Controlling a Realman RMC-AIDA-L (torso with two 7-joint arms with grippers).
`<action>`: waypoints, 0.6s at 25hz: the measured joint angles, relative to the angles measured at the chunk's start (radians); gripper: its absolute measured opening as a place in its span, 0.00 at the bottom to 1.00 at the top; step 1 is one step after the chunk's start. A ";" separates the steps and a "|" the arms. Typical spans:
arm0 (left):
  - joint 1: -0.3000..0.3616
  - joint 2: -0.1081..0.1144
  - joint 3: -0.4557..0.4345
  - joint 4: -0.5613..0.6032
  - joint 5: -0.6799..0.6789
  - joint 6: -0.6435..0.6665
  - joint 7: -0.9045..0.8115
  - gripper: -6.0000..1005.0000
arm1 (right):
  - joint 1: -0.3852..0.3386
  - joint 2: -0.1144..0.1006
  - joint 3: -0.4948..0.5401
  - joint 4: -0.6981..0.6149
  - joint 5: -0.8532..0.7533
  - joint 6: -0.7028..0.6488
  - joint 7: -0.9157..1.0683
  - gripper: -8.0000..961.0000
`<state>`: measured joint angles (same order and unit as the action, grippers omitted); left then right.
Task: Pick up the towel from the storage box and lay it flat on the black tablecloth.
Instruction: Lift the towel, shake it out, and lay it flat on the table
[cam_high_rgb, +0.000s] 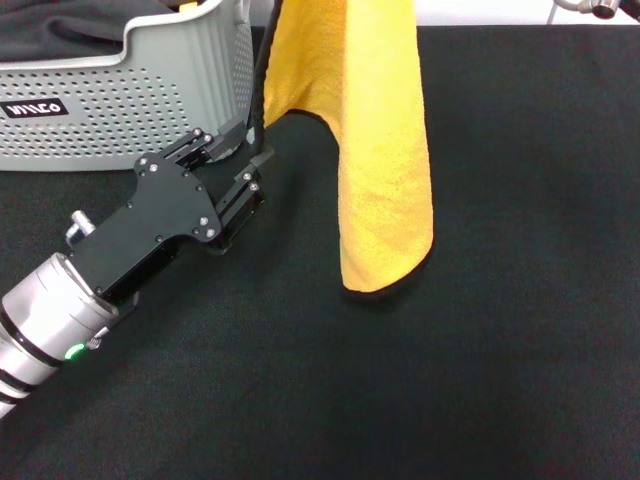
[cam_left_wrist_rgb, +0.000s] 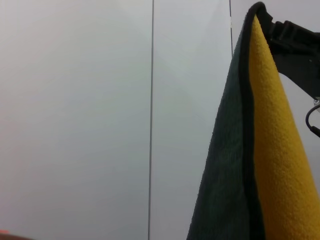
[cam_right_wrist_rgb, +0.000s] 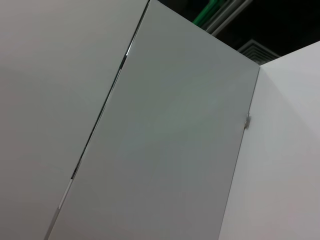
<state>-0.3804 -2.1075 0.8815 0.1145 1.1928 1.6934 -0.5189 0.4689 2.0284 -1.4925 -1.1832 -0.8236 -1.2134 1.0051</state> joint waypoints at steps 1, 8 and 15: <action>-0.001 0.000 0.000 0.000 -0.003 0.000 0.000 0.42 | 0.001 0.000 0.000 0.001 0.000 0.000 0.000 0.06; -0.007 0.000 0.000 -0.013 -0.031 0.000 0.000 0.42 | 0.002 -0.001 -0.006 0.005 0.000 0.001 0.000 0.07; -0.016 0.000 0.004 -0.037 -0.057 0.001 0.000 0.42 | 0.002 -0.001 -0.014 0.005 0.007 0.006 -0.002 0.07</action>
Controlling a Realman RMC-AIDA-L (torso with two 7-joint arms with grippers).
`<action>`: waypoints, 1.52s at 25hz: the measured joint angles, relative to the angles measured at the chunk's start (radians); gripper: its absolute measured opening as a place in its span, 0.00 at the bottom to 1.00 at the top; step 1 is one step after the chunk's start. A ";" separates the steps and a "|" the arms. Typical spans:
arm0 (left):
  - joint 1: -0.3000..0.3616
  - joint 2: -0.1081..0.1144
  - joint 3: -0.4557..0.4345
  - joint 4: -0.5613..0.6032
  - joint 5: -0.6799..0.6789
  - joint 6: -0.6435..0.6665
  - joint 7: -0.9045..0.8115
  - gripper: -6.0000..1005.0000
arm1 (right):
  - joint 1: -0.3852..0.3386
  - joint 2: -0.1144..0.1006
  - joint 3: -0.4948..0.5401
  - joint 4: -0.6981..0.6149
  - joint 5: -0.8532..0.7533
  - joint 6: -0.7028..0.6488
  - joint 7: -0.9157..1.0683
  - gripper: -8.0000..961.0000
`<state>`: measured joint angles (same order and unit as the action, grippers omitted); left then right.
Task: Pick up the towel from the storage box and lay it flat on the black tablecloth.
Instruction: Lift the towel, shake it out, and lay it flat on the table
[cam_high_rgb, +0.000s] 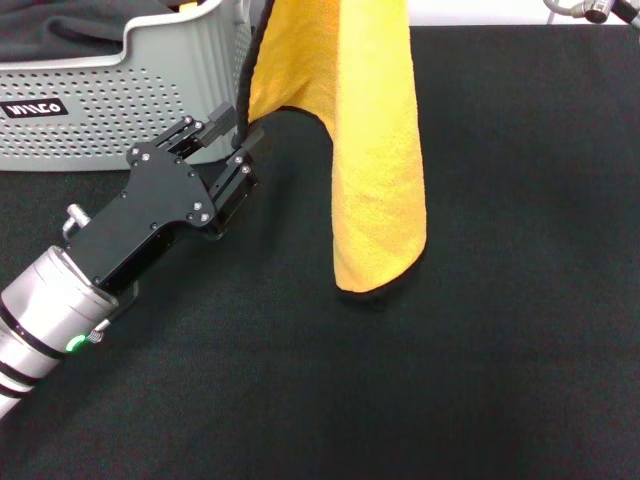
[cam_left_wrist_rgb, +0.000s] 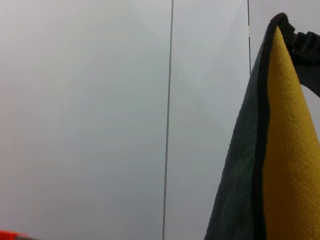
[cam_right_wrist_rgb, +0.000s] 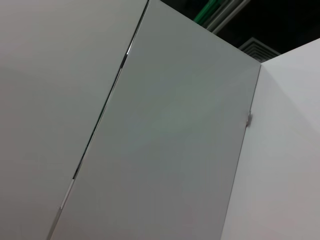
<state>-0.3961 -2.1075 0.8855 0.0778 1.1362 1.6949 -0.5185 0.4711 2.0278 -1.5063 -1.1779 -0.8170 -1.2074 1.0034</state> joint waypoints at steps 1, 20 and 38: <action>0.000 0.000 0.000 0.000 0.000 0.002 0.000 0.42 | 0.000 0.000 0.000 0.000 0.000 0.000 0.000 0.07; 0.002 0.003 0.004 -0.004 0.011 0.034 -0.010 0.24 | -0.011 0.000 0.000 0.000 0.006 -0.007 0.000 0.08; 0.110 0.065 0.006 0.246 0.054 0.192 -0.301 0.02 | -0.078 -0.011 0.010 0.097 0.005 -0.145 0.092 0.09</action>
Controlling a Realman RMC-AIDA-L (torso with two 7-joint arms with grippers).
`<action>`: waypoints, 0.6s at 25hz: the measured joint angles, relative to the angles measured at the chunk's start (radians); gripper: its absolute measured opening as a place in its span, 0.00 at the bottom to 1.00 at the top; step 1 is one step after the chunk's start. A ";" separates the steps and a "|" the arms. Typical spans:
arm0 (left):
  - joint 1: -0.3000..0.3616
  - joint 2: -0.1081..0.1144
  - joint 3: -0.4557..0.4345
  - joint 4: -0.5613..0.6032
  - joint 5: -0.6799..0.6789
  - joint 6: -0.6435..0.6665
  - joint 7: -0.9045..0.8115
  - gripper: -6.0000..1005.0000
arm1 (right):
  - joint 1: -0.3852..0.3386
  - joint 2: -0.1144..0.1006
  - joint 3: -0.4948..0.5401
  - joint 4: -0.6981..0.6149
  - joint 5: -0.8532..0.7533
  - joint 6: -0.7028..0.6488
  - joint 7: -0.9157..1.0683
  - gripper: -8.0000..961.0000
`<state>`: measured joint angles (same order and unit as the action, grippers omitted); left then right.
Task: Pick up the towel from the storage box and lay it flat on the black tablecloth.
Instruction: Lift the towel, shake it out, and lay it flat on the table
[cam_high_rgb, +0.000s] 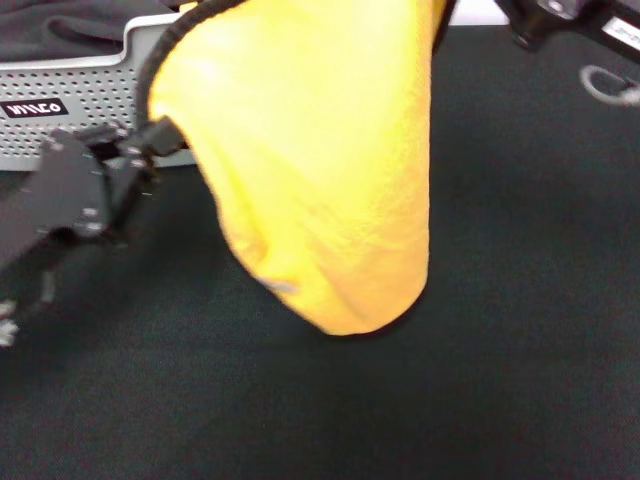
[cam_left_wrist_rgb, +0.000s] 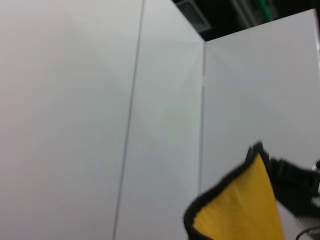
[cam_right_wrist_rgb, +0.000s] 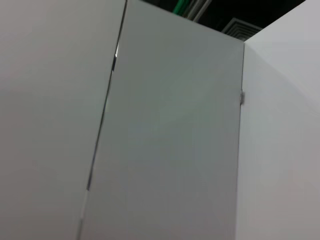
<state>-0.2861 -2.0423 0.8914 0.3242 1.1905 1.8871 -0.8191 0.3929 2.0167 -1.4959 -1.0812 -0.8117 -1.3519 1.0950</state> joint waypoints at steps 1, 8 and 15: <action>0.011 0.011 0.000 0.040 0.005 0.012 -0.043 0.02 | -0.008 -0.001 0.005 0.003 0.000 -0.019 0.008 0.09; 0.040 0.107 0.000 0.188 0.011 0.089 -0.233 0.02 | -0.075 -0.006 0.013 0.045 -0.003 -0.156 0.052 0.09; 0.084 0.214 0.000 0.455 0.059 0.146 -0.515 0.02 | -0.096 0.005 -0.003 0.170 0.019 -0.305 0.055 0.10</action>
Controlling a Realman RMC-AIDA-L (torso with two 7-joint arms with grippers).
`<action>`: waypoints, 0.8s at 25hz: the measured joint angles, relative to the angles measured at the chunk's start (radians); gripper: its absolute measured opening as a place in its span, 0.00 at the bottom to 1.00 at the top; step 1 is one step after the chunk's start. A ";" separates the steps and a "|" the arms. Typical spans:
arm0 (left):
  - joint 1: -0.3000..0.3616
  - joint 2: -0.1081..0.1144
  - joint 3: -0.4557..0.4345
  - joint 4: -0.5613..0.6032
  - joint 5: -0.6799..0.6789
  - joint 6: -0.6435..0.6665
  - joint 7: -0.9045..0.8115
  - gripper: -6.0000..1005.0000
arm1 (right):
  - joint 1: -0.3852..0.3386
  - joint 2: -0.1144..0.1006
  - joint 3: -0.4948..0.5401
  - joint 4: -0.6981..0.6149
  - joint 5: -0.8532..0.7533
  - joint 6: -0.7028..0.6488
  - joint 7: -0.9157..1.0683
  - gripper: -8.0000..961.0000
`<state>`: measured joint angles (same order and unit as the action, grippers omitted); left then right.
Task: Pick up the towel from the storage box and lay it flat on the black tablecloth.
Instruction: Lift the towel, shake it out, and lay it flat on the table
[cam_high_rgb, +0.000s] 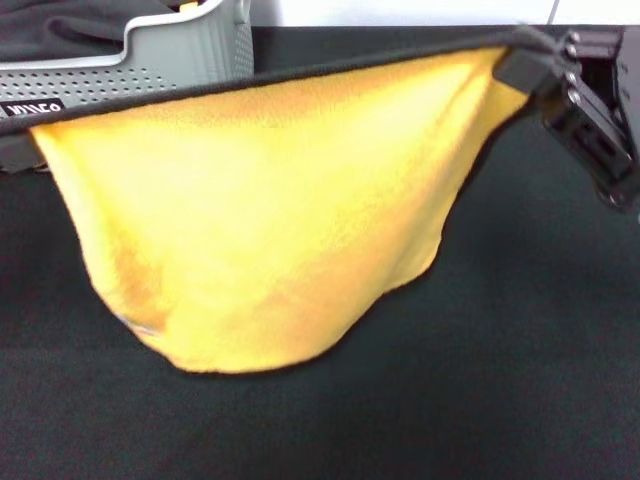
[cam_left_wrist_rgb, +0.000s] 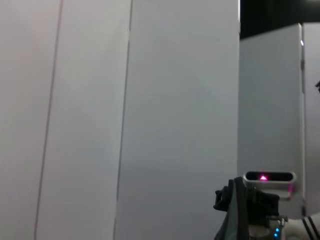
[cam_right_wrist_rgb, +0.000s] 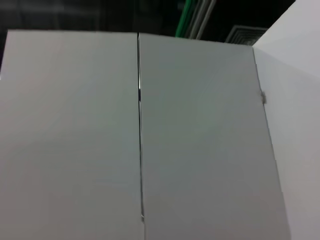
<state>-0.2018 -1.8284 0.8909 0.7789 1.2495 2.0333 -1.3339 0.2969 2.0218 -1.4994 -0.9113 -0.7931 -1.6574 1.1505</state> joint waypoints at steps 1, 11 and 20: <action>0.006 0.012 0.000 0.032 0.002 0.002 -0.035 0.02 | 0.000 0.000 -0.004 0.014 0.005 -0.011 -0.001 0.10; 0.057 0.108 0.012 0.197 0.005 0.007 -0.233 0.02 | 0.006 0.004 -0.210 0.150 0.128 -0.090 -0.015 0.10; 0.092 0.191 0.099 0.277 0.004 0.011 -0.292 0.03 | -0.015 0.006 -0.493 0.174 0.312 -0.083 -0.072 0.11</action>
<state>-0.1101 -1.6377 0.9897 1.0562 1.2531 2.0446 -1.6261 0.2822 2.0279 -1.9923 -0.7376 -0.4815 -1.7399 1.0786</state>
